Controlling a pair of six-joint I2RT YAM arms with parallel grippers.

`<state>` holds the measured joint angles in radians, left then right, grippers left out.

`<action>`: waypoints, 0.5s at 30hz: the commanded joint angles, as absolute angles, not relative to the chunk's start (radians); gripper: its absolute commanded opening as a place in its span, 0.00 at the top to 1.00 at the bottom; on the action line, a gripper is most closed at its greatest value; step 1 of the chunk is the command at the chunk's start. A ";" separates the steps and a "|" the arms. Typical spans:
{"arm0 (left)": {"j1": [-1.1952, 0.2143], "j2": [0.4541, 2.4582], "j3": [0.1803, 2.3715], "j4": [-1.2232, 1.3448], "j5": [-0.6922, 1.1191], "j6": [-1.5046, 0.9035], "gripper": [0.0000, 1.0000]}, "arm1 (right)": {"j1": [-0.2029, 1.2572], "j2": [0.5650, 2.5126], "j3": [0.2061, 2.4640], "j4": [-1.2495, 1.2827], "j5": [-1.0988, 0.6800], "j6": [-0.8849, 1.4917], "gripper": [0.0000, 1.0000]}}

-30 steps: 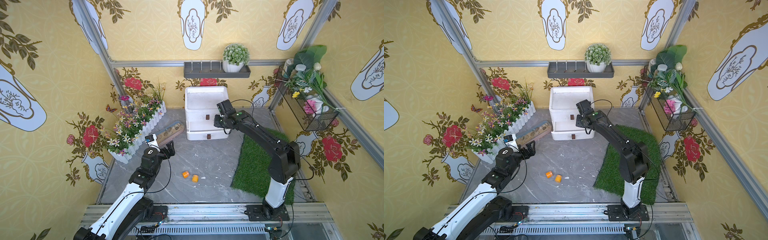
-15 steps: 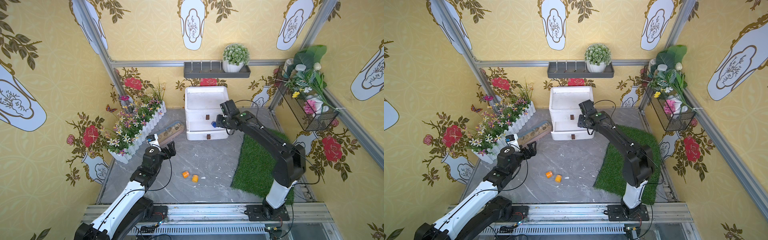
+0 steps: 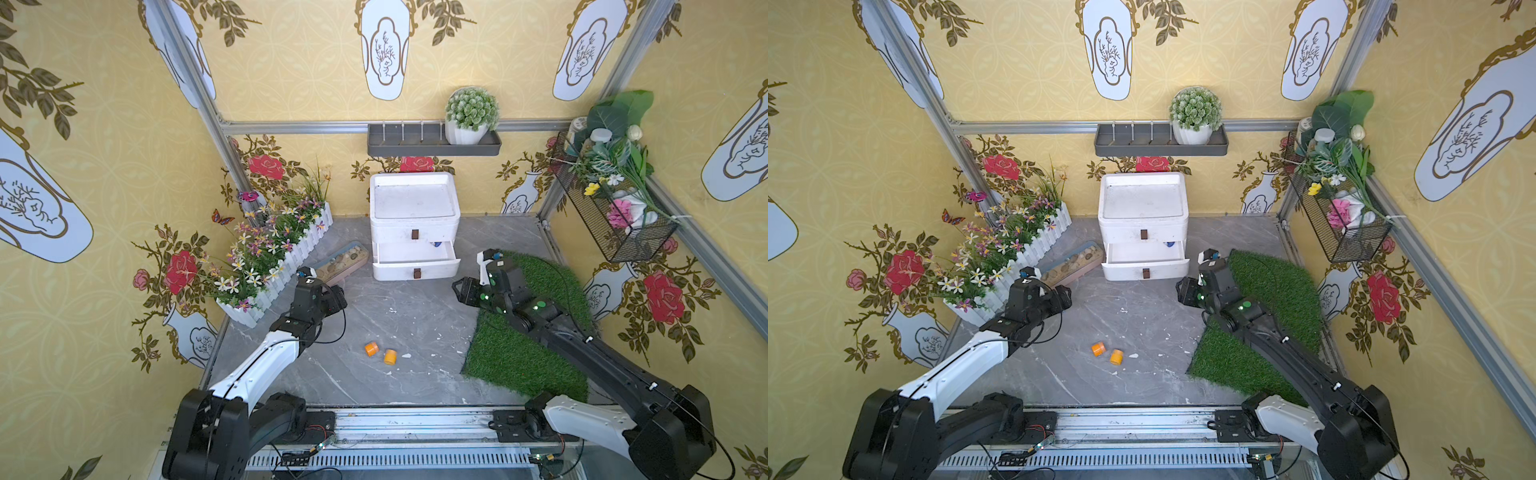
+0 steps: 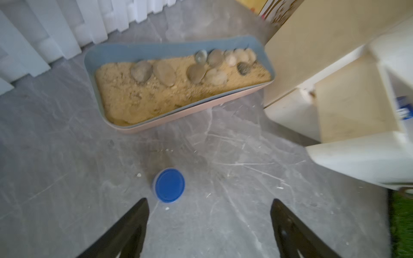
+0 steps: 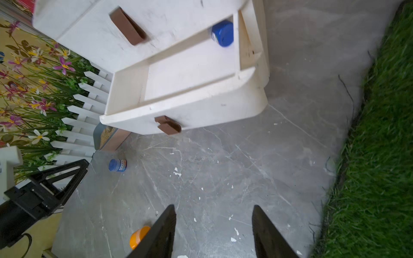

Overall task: Put the paint cans in the drawer according to color
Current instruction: Pick up the paint can at the center of the board.

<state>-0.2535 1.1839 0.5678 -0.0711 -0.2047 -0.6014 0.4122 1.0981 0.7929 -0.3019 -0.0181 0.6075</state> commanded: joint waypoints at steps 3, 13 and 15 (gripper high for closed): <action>-0.249 1.379 0.702 -0.247 -0.269 -0.670 0.12 | 0.411 1.082 0.754 -0.221 -0.031 0.649 0.44; -0.249 1.581 0.850 -0.358 -0.293 -0.693 0.17 | 0.409 1.101 0.778 -0.240 -0.040 0.634 0.44; -0.250 1.595 0.862 -0.383 -0.309 -0.705 0.27 | 0.404 1.102 0.779 -0.241 -0.044 0.634 0.44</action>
<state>-0.2489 1.5772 0.8513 -0.3218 -0.2848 -0.6853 0.4076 1.1004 0.7753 -0.2764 -0.0429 0.6327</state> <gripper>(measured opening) 0.762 0.559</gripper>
